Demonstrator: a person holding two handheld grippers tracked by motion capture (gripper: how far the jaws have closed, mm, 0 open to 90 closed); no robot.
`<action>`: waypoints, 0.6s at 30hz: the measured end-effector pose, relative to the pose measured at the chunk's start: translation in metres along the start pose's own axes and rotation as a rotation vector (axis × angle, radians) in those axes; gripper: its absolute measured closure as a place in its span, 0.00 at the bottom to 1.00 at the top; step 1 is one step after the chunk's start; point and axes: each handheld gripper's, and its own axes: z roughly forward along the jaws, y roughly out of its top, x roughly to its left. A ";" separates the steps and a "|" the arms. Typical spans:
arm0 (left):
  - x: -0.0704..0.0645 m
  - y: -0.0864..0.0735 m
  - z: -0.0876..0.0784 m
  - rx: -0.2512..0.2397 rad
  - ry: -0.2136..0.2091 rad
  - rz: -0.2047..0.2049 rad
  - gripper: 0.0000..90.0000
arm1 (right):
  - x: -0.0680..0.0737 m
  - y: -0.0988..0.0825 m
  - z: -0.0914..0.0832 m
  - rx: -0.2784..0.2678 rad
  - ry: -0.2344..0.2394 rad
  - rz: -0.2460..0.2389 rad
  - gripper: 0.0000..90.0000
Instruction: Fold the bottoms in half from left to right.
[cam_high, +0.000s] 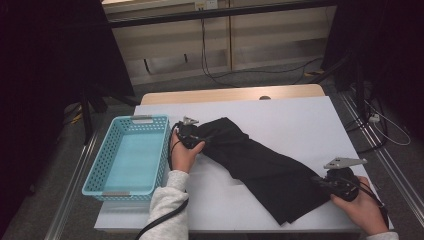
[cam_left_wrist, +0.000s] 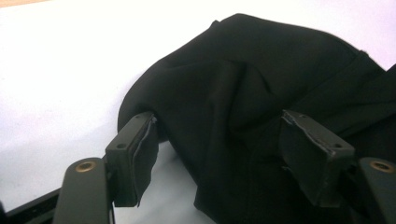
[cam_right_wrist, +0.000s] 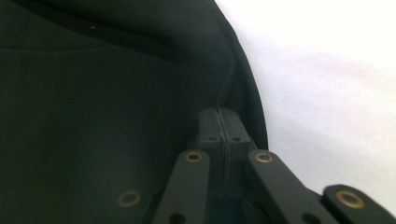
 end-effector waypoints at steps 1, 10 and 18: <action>0.000 0.000 0.000 0.001 -0.003 -0.001 0.31 | -0.001 0.000 -0.001 0.004 -0.005 -0.001 1.00; -0.002 0.001 -0.001 -0.005 -0.009 0.003 0.32 | -0.020 -0.005 -0.013 -0.018 -0.029 0.049 0.95; 0.000 0.002 -0.003 -0.008 -0.002 0.004 0.30 | -0.018 -0.004 -0.009 -0.022 -0.035 0.099 0.62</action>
